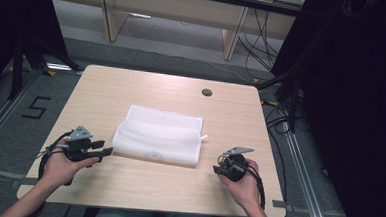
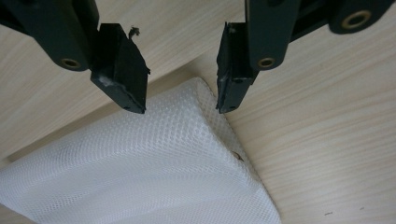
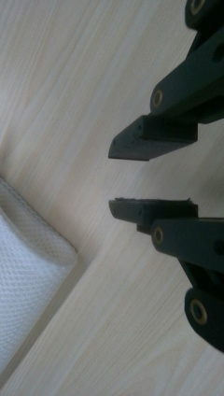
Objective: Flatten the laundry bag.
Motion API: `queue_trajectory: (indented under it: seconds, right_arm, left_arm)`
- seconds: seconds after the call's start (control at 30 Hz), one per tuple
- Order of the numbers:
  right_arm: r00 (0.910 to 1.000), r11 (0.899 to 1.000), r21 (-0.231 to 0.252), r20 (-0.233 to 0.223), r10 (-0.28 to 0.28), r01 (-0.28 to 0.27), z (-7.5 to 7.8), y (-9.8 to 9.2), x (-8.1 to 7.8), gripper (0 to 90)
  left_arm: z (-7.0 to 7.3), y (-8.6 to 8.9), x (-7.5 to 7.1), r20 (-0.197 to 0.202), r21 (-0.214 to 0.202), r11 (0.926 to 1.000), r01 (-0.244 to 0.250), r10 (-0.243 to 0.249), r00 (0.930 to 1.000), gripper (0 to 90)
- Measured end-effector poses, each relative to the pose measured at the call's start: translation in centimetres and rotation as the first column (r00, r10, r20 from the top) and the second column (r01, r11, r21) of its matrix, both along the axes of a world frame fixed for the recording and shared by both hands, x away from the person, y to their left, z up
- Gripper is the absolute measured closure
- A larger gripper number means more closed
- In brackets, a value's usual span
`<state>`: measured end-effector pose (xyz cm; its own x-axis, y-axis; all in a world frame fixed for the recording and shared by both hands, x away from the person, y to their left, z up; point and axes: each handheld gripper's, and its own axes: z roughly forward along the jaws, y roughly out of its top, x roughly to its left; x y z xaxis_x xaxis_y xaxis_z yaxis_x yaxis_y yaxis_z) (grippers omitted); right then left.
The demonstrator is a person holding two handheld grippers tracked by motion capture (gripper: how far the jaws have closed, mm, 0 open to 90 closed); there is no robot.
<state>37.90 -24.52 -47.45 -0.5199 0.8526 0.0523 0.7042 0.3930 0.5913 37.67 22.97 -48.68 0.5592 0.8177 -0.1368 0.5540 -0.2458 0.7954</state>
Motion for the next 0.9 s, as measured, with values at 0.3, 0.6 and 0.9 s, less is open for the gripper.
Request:
queue_trajectory:
  seconds: [0.3, 0.6, 0.9]
  right_arm:
    - [0.9995, 1.0, 0.0, -0.028, 0.012, -0.012, 0.7, 0.6, 0.5, 90.0]
    - [0.9995, 0.997, 0.066, -0.018, -0.027, 0.029, 1.5, 2.4, 3.3, 76.1]
    - [0.997, 0.988, 0.141, -0.059, -0.05, 0.058, 2.5, 4.4, 5.6, 59.7]
  left_arm:
    - [0.1, -0.7, 0.7, 0.061, -0.047, 0.9987, -0.019, 0.022, 0.9979, 49.2]
    - [0.4, -0.8, 2.8, 0.033, -0.136, 0.9879, -0.073, 0.079, 0.9964, 44.1]
    - [-0.4, -1.5, 4.6, -0.071, -0.127, 0.9862, -0.107, 0.098, 0.9926, 49.2]
